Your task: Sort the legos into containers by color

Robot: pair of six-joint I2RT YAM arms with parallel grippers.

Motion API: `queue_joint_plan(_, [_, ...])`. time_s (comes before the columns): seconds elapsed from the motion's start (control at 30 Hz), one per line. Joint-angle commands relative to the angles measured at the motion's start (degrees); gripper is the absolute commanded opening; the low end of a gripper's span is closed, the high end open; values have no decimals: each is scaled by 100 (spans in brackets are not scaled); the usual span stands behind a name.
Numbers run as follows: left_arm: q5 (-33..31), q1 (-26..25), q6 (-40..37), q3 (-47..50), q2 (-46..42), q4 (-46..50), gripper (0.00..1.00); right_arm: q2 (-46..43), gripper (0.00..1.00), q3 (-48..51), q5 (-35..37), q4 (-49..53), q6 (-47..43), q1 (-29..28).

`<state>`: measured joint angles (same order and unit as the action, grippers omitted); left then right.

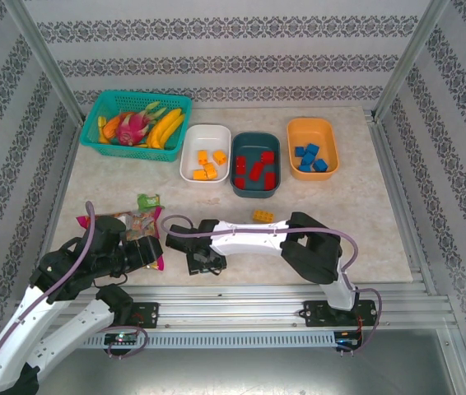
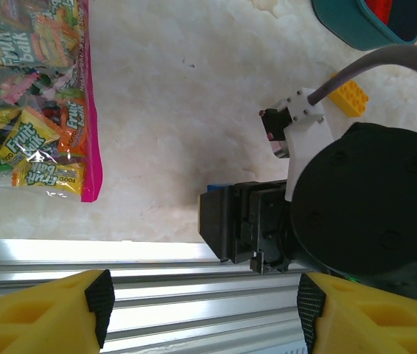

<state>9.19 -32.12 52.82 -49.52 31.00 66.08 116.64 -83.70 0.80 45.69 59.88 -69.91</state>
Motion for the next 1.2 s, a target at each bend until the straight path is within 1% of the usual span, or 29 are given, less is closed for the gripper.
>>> queue_joint_plan(0.0, [108, 48, -43, -115, -24, 84, 69, 103, 51, -119, 192, 144, 119, -29])
queue_joint_plan(0.03, [111, 47, -56, -126, -22, 83, 69, 121, 49, -113, 195, 144, 116, -16])
queue_joint_plan(0.2, [176, 47, -69, -89, -24, 32, 69, 34, 32, -72, 287, 127, 64, 33])
queue_joint_plan(0.27, [309, 47, -103, -35, 1, -155, 69, -112, 30, -29, 331, 123, 41, 56])
queue_joint_plan(0.37, [793, 48, -199, 109, 188, -742, 69, -471, 27, 41, 437, 242, -12, 207])
queue_joint_plan(0.47, [1147, 48, -269, 96, 559, -1403, 69, -1032, 25, 162, 585, 385, -157, 546])
queue_joint_plan(0.53, [1224, 48, -313, -13, 890, -1814, 69, -1382, 25, 187, 639, 506, -335, 863])
queue_joint_plan(0.63, [1325, 42, -351, -277, 1601, -2440, 69, -1828, 25, 145, 662, 703, -712, 1460])
queue_joint_plan(0.77, [1447, 39, -365, -830, 2750, -3252, 69, -2245, 25, 85, 477, 795, -1330, 2613])
queue_joint_plan(0.87, [1496, 39, -452, -1407, 3638, -3571, 69, -2323, 26, -67, 251, 746, -1779, 3615])
queue_joint_plan(0.97, [1555, 24, -511, -1991, 4510, -3800, 69, -2106, 26, -294, -71, 553, -2102, 4555])
queue_joint_plan(1.03, [1555, -31, -586, -2358, 5043, -3875, 69, -1788, 26, -560, -257, 437, -2268, 5124])
queue_joint_plan(1.17, [1534, -99, -728, -3079, 5962, -3887, 68, -1045, 25, -1296, -450, 287, -2539, 5824])
